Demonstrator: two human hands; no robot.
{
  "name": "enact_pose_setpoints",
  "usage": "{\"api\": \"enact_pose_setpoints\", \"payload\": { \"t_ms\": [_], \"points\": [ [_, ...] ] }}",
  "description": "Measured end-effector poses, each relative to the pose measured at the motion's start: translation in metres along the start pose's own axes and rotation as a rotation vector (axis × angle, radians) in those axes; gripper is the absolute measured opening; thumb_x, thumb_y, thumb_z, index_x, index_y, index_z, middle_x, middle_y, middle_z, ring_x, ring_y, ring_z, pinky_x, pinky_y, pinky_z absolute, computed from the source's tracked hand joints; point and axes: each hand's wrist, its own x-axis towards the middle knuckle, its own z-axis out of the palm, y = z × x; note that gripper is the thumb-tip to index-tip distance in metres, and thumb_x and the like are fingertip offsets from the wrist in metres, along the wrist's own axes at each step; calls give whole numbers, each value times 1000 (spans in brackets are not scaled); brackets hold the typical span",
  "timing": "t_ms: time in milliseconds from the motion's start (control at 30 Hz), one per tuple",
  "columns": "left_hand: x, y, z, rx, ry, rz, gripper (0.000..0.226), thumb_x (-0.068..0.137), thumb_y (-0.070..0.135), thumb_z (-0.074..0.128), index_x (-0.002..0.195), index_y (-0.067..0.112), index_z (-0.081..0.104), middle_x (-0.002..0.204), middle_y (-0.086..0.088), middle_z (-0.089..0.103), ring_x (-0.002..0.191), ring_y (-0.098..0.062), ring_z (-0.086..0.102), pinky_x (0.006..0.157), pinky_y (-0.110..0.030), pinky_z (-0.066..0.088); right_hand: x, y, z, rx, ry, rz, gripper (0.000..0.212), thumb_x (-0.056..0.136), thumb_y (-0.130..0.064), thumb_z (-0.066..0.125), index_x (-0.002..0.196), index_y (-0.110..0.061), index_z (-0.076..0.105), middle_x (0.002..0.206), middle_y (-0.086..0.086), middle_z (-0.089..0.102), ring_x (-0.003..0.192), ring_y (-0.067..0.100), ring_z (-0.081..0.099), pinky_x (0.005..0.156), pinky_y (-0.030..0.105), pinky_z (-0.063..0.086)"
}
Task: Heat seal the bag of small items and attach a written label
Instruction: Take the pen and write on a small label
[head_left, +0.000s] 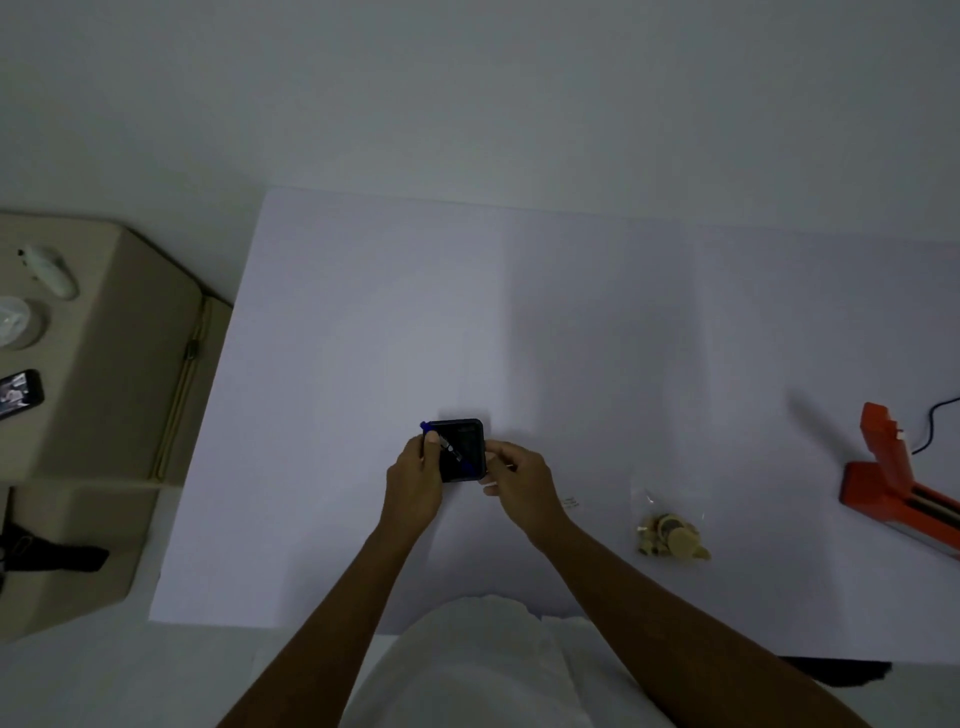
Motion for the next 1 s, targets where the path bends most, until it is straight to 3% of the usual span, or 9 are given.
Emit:
{"api": "enact_pose_setpoints", "payload": {
  "t_ms": [233,400,533,667,867,1000],
  "points": [
    [51,51,4,-54,-31,1,54,100,52,25,119,12,55,107,-2,59,95,-16,56,66,-20,40,46,-37,-14,116,28,-6,29,102,-14,50,125,-12,67,104,7,73,83,16,69,71,22,59],
    [112,101,5,-8,-30,56,51,101,49,24,103,9,57,96,-3,58,85,-16,53,60,-19,37,110,-80,-30,175,71,14,29,96,-10,53,119,-11,71,98,14,75,78,17,69,81,34,60],
    [157,130,8,21,-23,52,50,101,47,25,91,9,55,89,-5,58,80,-18,53,56,-22,36,151,-108,-41,234,84,56,27,95,-6,54,117,-5,70,96,15,73,72,18,66,77,31,59],
    [181,144,14,39,-31,20,54,102,47,24,102,4,58,92,-7,58,80,-19,52,55,-21,35,171,-123,-47,272,100,99,27,95,-1,53,117,-1,68,88,13,70,64,16,63,62,19,58],
    [188,142,18,61,-37,3,51,102,47,24,101,6,54,98,-9,57,85,-21,52,58,-22,36,174,-120,-48,307,92,118,26,95,-3,54,116,-4,69,86,11,69,67,17,62,63,21,58],
    [169,146,15,46,83,-56,56,101,46,28,126,-2,43,110,-11,54,94,-21,51,75,-29,39,159,-114,-55,272,122,76,27,96,-9,54,118,-10,69,89,4,68,71,14,62,64,25,55]
  ]
}}
